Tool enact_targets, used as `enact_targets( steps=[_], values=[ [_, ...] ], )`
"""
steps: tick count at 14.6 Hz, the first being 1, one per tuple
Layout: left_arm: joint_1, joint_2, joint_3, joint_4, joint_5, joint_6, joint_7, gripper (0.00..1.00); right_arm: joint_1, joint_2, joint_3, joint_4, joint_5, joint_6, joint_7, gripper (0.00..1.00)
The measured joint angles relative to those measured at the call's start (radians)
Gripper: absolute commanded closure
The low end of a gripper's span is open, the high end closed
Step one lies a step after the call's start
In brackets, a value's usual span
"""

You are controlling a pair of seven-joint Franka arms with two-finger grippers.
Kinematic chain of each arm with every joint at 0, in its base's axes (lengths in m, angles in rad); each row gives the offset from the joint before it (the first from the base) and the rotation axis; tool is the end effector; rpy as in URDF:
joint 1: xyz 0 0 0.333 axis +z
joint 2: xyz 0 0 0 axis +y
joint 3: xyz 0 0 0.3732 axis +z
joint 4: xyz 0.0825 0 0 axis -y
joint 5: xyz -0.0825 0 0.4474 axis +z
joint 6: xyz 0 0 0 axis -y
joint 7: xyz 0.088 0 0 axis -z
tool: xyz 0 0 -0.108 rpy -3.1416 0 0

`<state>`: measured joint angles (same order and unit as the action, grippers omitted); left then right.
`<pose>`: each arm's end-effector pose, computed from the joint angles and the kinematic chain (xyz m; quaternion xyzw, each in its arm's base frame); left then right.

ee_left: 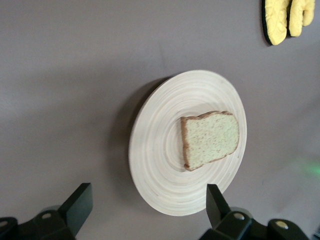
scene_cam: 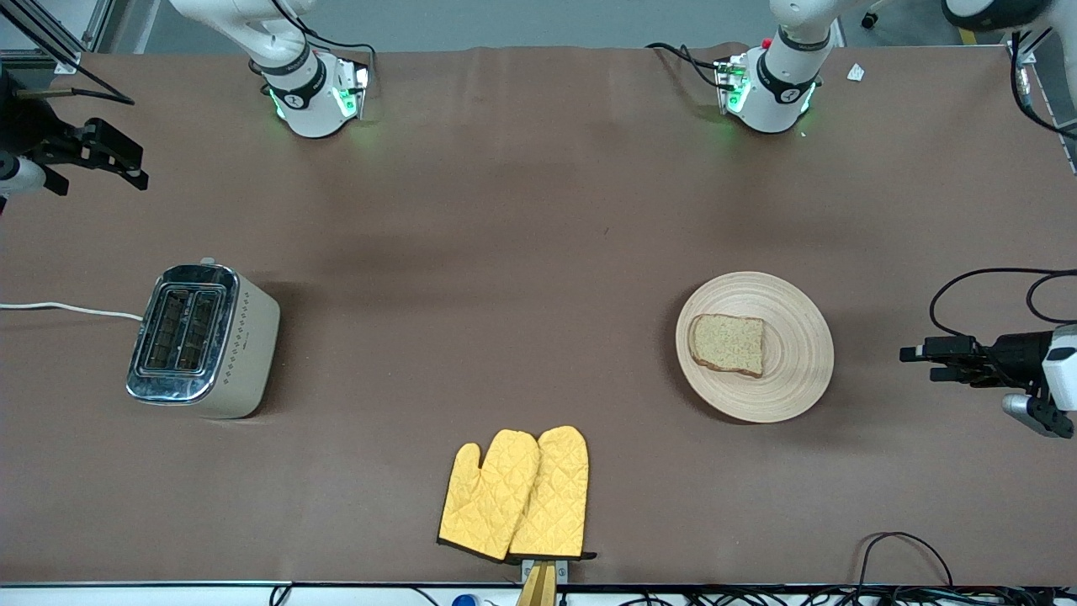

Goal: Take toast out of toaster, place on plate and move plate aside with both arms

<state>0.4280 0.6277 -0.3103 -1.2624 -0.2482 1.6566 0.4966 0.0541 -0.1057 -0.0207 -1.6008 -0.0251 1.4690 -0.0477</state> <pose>0.7859 0.1295 0.4234 0.9615 -0.1422 -0.0309 0.2330 0.5675 0.0153 0.7187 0.9991 0.0395 -0.0131 0.0113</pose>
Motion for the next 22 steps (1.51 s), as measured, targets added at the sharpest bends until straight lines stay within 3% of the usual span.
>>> enact_targets(
  steps=[3,10,14,18,20,22],
  values=[
    [-0.094,-0.124,0.002,0.000,0.084,-0.012,-0.145,0.00,0.000,0.000,0.000,0.000,0.000,0.000,0.000,0.00],
    [-0.240,-0.299,-0.001,0.000,0.224,-0.105,-0.475,0.00,0.000,0.000,-0.003,0.051,0.001,-0.097,0.000,0.00],
    [-0.261,-0.423,-0.019,-0.017,0.240,-0.175,-0.586,0.00,-0.001,0.001,-0.004,0.065,0.001,-0.152,0.000,0.00],
    [-0.241,-0.441,-0.009,-0.043,0.242,-0.178,-0.552,0.00,-0.001,0.009,-0.004,0.065,0.001,-0.145,0.000,0.00],
    [-0.287,-0.447,0.040,-0.052,0.242,-0.178,-0.544,0.00,-0.003,0.014,-0.005,0.049,0.001,-0.097,0.001,0.00],
    [-0.378,-0.471,0.135,-0.075,0.242,-0.169,-0.543,0.00,-0.013,0.015,-0.007,0.014,0.001,-0.048,0.002,0.00]
  ],
)
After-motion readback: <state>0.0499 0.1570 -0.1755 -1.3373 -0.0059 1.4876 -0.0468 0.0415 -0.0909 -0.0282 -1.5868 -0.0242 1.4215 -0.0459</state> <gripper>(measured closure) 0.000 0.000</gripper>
